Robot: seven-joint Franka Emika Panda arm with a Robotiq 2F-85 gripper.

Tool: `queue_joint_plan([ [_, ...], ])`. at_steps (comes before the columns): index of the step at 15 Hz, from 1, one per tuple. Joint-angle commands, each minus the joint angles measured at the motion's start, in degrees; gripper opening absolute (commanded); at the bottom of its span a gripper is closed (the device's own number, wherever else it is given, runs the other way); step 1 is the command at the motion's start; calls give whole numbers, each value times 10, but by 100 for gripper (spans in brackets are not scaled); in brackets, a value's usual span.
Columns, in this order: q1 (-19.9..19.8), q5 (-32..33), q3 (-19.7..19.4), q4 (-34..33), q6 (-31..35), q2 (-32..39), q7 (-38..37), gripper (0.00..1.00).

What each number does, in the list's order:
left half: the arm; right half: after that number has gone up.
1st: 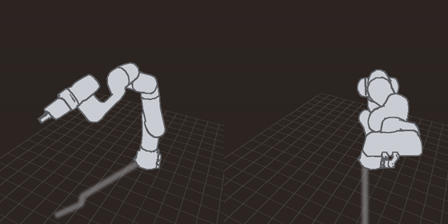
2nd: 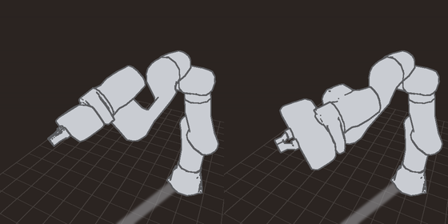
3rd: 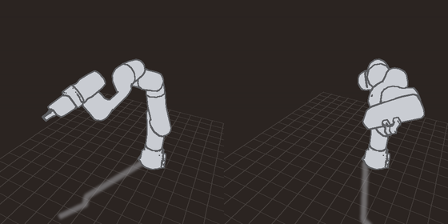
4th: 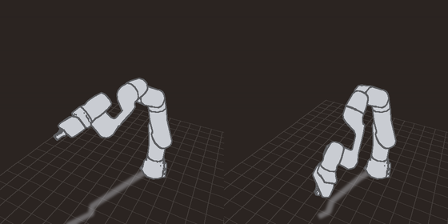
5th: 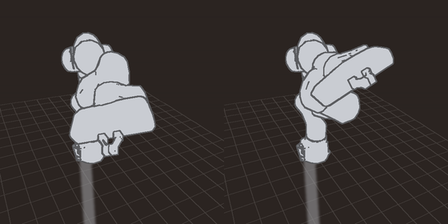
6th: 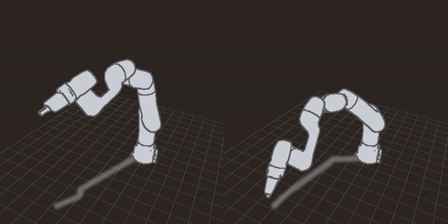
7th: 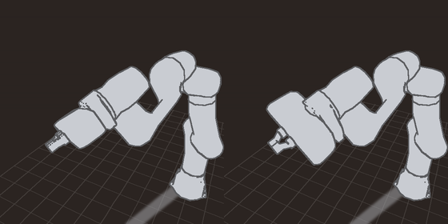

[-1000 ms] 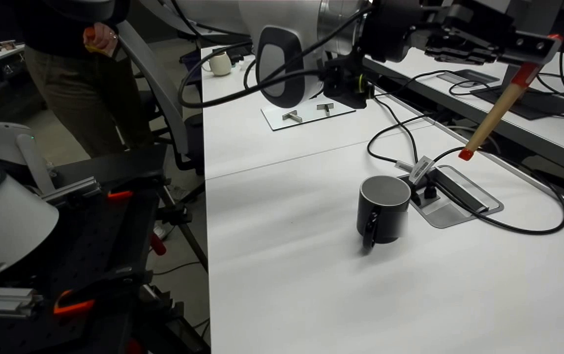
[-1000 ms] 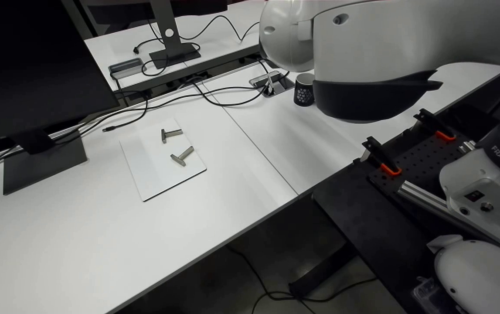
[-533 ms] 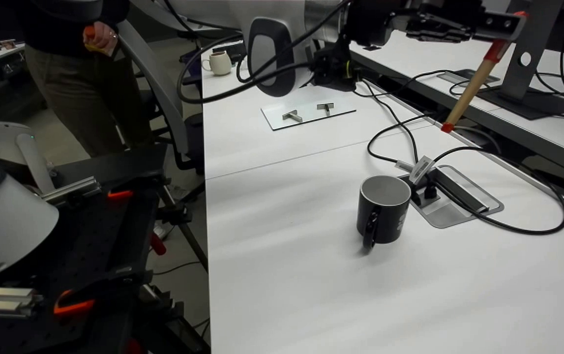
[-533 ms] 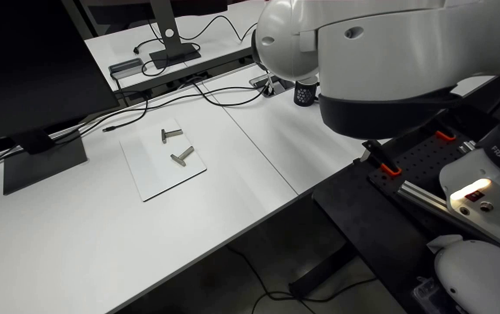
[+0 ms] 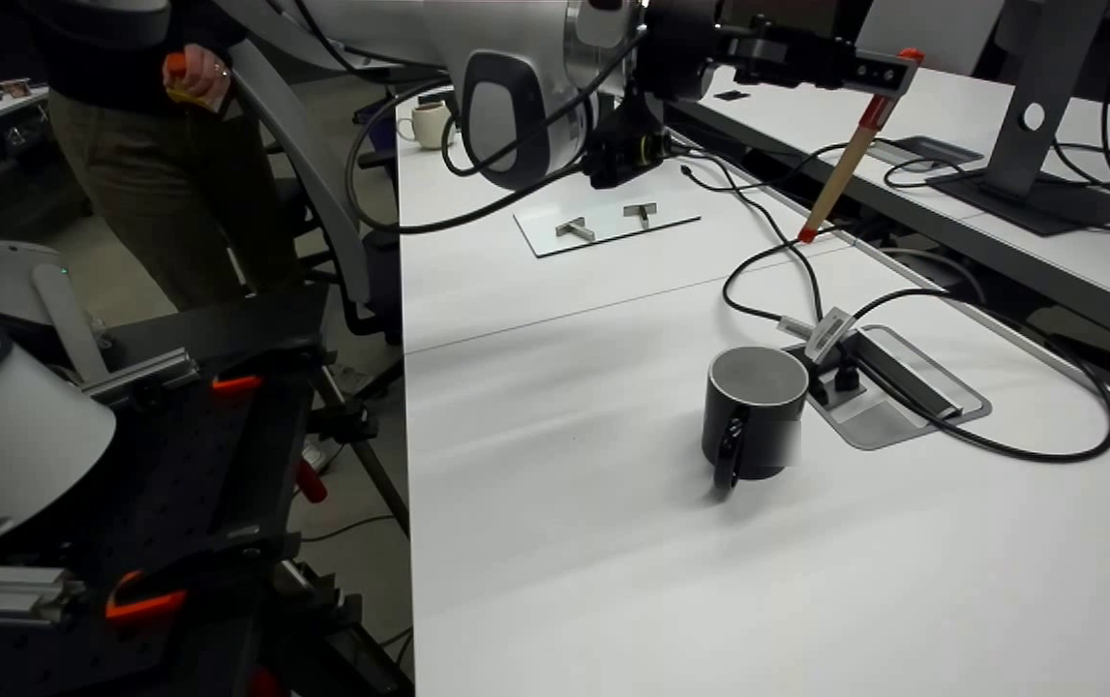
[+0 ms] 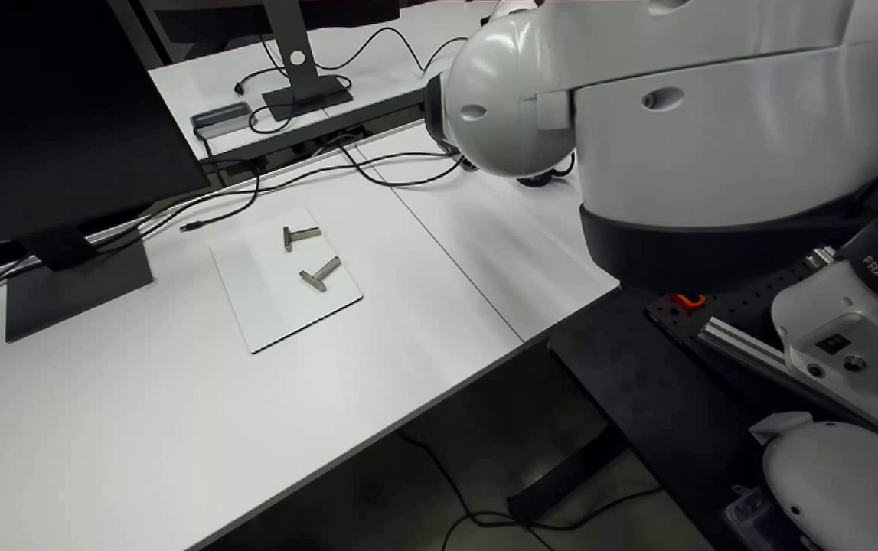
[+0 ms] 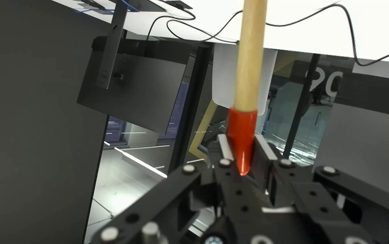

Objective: Pick up the miniature baseball bat from the table and put it inside the black mug

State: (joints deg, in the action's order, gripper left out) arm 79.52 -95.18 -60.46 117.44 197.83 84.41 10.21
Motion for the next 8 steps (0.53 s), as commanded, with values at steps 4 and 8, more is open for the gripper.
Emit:
queue_joint_plan([
  [4,28,-39,18,45,7,-11,-42,7],
  [8,-9,-71,47,55,7,-19,-27,7],
])
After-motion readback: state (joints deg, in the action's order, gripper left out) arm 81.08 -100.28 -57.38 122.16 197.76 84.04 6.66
